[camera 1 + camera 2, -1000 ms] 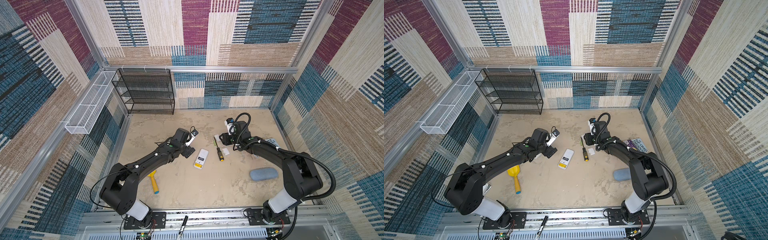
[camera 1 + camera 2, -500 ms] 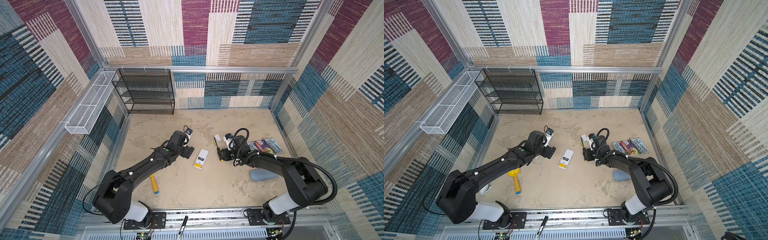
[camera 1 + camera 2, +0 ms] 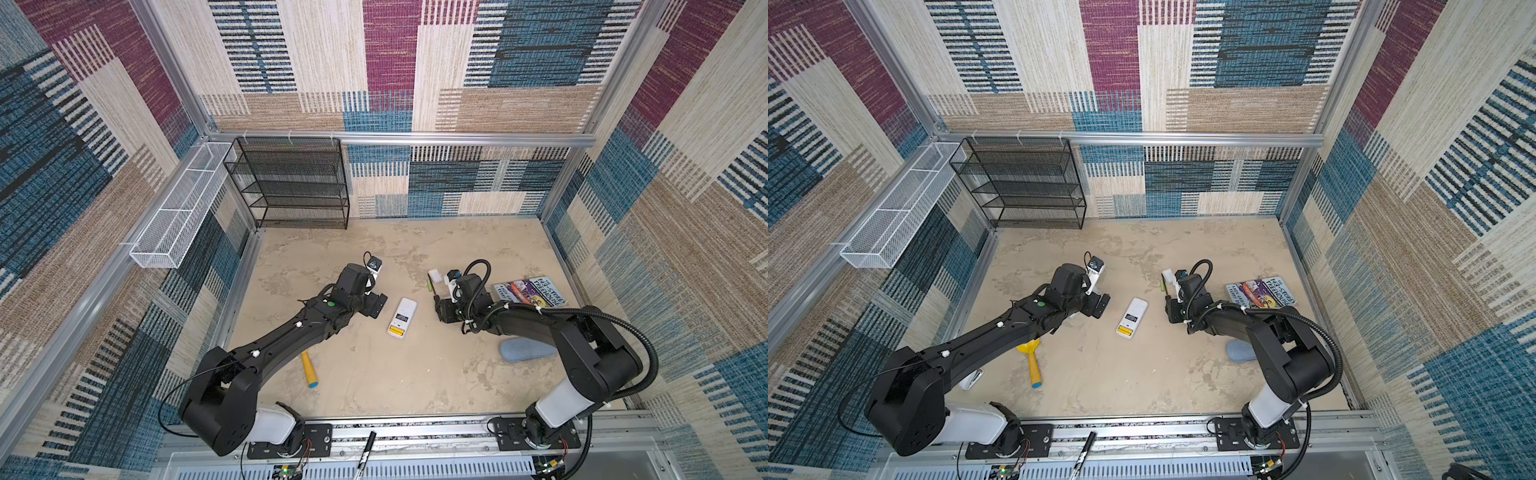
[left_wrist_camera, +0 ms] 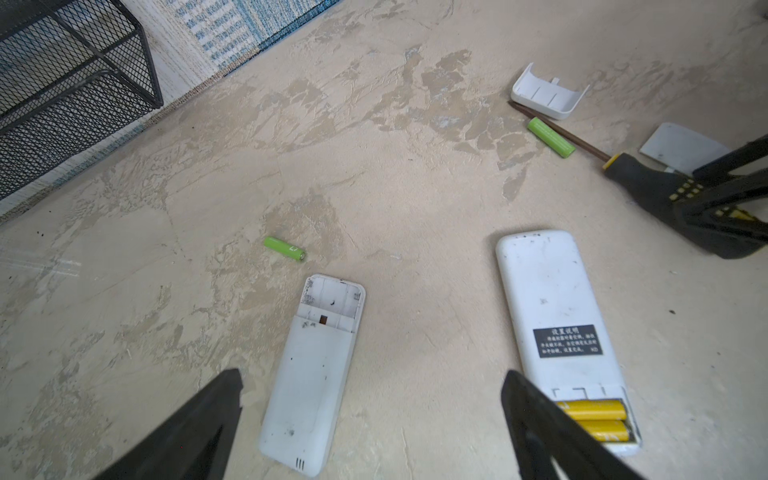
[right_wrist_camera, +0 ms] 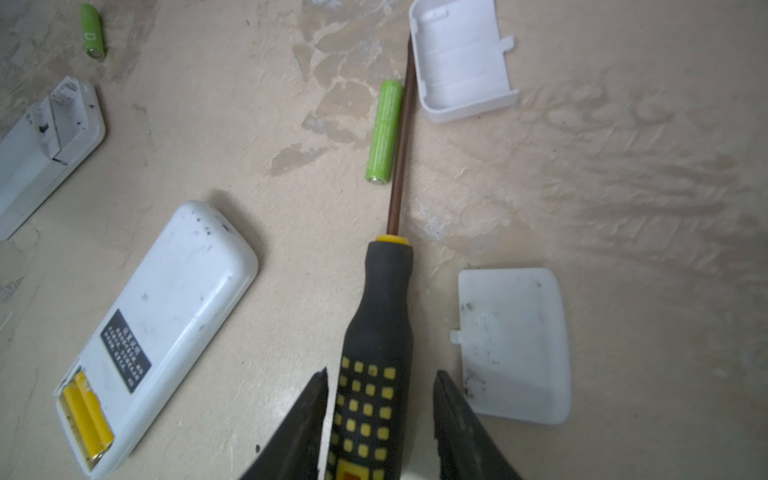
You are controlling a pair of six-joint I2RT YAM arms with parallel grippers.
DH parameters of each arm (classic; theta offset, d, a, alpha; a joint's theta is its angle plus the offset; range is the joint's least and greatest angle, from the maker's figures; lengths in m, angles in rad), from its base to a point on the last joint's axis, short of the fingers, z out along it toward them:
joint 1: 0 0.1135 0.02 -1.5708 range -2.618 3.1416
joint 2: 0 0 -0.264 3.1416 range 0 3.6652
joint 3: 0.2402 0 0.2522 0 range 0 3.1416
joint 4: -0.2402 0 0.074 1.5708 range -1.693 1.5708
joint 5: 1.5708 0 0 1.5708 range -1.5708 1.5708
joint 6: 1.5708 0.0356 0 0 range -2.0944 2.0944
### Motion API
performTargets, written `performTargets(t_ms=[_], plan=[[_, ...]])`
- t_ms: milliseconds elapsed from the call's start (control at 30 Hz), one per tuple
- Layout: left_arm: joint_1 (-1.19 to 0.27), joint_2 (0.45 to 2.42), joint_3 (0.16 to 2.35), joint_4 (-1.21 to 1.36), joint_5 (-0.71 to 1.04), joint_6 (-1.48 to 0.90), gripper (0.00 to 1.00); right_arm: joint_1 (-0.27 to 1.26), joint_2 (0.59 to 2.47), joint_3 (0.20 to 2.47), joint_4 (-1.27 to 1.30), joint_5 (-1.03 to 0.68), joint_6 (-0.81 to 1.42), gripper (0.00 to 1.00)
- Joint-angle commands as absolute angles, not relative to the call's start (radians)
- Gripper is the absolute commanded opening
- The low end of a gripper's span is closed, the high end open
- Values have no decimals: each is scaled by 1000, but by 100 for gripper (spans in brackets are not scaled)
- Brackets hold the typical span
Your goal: Unload the batteries from the remote control
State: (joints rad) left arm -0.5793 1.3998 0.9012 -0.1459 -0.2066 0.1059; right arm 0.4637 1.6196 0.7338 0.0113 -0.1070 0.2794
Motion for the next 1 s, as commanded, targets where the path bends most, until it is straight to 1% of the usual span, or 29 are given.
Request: performTargets(t_ms=[0, 500, 833, 967], plan=[[-580, 1393, 902, -125, -196, 86, 99, 466, 1632, 747, 47, -90, 298, 43], [-580, 1391, 899, -141, -200, 122, 100, 476, 1675, 746, 55, -59, 321, 36], [-580, 1394, 892, -139, -194, 129, 99, 476, 1671, 752, 52, -34, 312, 25], [-580, 1392, 884, -131, -183, 139, 99, 476, 1638, 743, 73, -42, 279, 19]])
